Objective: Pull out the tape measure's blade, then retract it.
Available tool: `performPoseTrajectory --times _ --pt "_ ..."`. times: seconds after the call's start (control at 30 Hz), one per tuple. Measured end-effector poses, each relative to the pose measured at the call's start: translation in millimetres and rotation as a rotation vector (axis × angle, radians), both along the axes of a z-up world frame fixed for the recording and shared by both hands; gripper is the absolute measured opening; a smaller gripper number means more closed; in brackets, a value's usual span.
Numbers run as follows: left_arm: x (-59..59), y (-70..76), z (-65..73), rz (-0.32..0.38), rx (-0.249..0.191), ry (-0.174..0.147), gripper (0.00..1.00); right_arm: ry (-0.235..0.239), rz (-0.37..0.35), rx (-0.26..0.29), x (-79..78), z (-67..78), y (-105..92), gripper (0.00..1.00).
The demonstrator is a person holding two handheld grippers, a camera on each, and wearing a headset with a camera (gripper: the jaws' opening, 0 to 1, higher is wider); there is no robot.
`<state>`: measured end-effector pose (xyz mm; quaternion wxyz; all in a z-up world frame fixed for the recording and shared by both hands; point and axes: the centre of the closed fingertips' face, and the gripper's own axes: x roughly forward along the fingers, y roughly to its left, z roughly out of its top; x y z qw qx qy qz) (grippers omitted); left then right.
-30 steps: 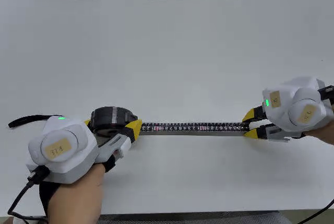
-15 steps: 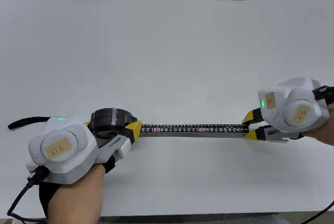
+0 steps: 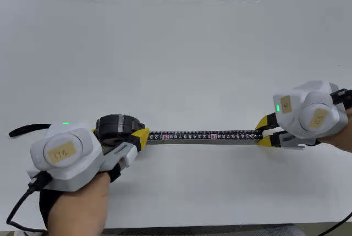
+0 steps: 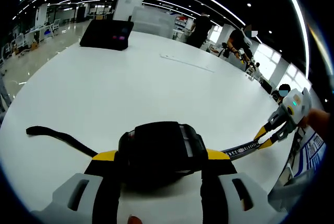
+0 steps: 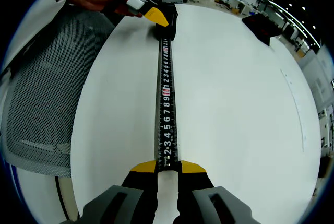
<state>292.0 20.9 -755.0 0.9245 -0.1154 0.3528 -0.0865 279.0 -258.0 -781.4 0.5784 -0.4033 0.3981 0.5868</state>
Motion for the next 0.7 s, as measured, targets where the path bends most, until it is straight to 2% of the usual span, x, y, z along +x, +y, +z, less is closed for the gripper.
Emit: performPoseTrajectory --times 0.2,0.3,0.7 --pt "-0.5 -0.7 0.7 0.0 -0.002 0.003 0.58 0.003 -0.011 0.002 0.7 1.3 1.4 0.1" --pt "-0.6 -0.5 0.8 -0.001 -0.004 0.004 0.58 -0.002 -0.018 0.025 2.7 6.8 7.2 0.1" --pt "-0.1 -0.1 0.7 -0.005 -0.009 0.001 0.58 0.005 -0.017 0.05 0.2 8.8 21.2 0.1"
